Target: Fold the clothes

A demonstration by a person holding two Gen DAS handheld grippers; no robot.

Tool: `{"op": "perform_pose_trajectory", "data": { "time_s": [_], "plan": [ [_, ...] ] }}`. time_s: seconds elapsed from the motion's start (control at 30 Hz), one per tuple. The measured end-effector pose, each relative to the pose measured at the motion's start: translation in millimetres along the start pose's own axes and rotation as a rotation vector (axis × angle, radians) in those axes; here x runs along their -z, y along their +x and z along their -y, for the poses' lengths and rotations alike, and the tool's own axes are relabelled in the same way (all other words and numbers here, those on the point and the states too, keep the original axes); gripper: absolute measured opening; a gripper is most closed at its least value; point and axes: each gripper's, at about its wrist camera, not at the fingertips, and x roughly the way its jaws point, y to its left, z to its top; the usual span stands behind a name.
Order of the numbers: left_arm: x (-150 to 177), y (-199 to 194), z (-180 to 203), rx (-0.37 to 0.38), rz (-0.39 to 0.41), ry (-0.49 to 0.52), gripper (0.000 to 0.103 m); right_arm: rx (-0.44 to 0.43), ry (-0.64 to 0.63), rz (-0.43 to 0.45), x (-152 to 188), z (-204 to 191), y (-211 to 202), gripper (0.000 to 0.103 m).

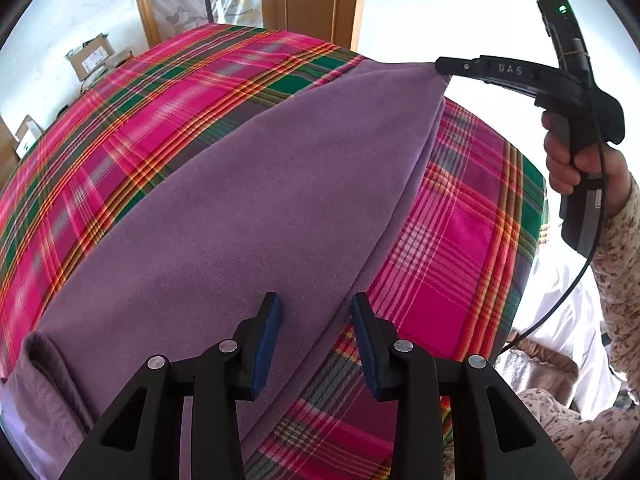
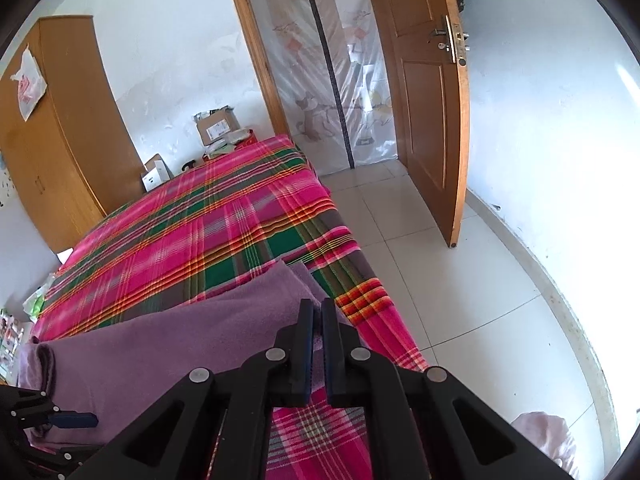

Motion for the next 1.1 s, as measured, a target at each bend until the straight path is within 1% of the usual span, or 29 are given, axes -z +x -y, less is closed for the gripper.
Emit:
{"op": "perform_pose_trajectory", "data": {
  "time_s": [0.07,0.2,0.23,0.33,0.43,0.57,0.6,0.67,0.73,0.8,0.83,0.9,1.0,1.1],
  "plan": [
    [0.0,-0.5,0.9,0.022,0.0,0.0,0.038,0.001,0.008,0.003,1.4,1.7,-2.2,0.004],
    [0.7,-0.8,2.5,0.1,-0.014,-0.002,0.038,0.037,0.013,-0.032,5.7,7.7,7.0,0.004],
    [0.9,-0.3,3.0,0.107,-0.017,-0.001,0.038,0.044,0.022,-0.046,6.8,10.0,11.4,0.004],
    [2.4,-2.7,6.6,0.109,-0.019,0.001,0.038,0.052,0.053,-0.106,11.1,16.8,26.3,0.004],
    [5.5,-6.5,14.6,0.115,-0.025,0.003,0.038,0.073,0.08,-0.129,13.6,24.2,33.2,0.008],
    [5.4,-8.1,16.1,0.124,-0.03,0.0,0.038,0.07,0.105,-0.147,8.7,30.9,31.3,0.01],
    [4.7,-8.4,15.0,0.13,-0.031,-0.005,0.038,0.079,0.109,-0.139,7.5,32.1,28.7,0.012],
    [3.2,-9.3,12.5,0.143,-0.032,-0.016,0.038,0.056,0.113,-0.116,6.4,32.9,23.7,0.012],
    [0.9,-12.3,9.0,0.169,-0.023,-0.031,0.038,0.024,0.132,-0.1,5.1,34.7,19.2,0.016],
    [-2.1,-13.1,5.7,0.184,-0.022,-0.047,0.038,-0.022,0.134,-0.095,3.8,34.2,18.8,0.036],
    [-3.6,-12.9,4.3,0.188,-0.023,-0.055,0.038,-0.039,0.141,-0.102,2.6,34.5,21.3,0.039],
    [-8.2,-11.6,1.3,0.19,-0.024,-0.073,0.038,-0.065,0.156,-0.114,5.2,36.4,25.6,0.04],
    [-18.4,-6.8,-2.0,0.196,-0.029,-0.091,0.038,-0.046,0.155,-0.122,10.9,34.4,29.6,0.042],
    [-36.7,1.3,-11.0,0.205,-0.031,-0.144,0.038,-0.008,0.123,-0.11,14.3,27.8,30.7,0.042]
  ]
}}
